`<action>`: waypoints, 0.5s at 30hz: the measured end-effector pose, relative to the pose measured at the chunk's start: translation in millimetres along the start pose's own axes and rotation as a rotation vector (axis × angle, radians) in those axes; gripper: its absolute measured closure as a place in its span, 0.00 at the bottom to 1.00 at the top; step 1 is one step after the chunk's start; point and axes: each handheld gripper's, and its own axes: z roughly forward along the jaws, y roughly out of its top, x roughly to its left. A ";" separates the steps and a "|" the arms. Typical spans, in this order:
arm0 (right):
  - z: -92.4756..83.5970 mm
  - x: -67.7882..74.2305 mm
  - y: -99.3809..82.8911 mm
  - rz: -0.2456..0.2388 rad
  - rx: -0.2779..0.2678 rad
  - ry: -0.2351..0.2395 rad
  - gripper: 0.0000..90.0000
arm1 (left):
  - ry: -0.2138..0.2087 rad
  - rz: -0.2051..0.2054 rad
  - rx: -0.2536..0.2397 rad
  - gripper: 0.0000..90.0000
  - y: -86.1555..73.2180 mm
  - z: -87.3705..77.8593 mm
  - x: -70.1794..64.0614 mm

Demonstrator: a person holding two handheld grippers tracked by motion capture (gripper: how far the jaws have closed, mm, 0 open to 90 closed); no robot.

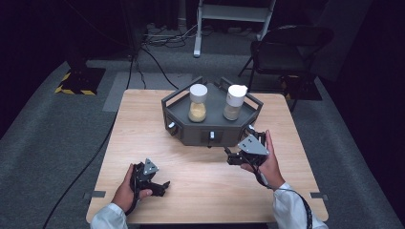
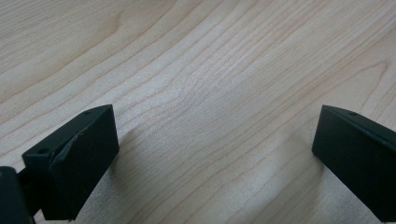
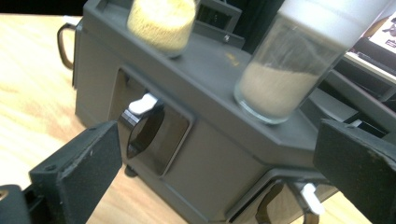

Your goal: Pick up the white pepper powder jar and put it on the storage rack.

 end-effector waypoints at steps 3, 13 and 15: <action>0.0 3.4 -4.7 -0.013 0.010 0.008 0.01 | 0.000 0.000 0.000 0.00 0.0 0.0 0.0; -1.9 10.9 -16.8 -0.054 0.046 0.021 0.01 | 0.001 0.002 0.000 0.00 0.0 0.0 0.0; -1.9 11.0 -19.1 -0.055 0.061 0.026 0.01 | 0.001 0.002 0.000 0.00 0.0 0.0 0.0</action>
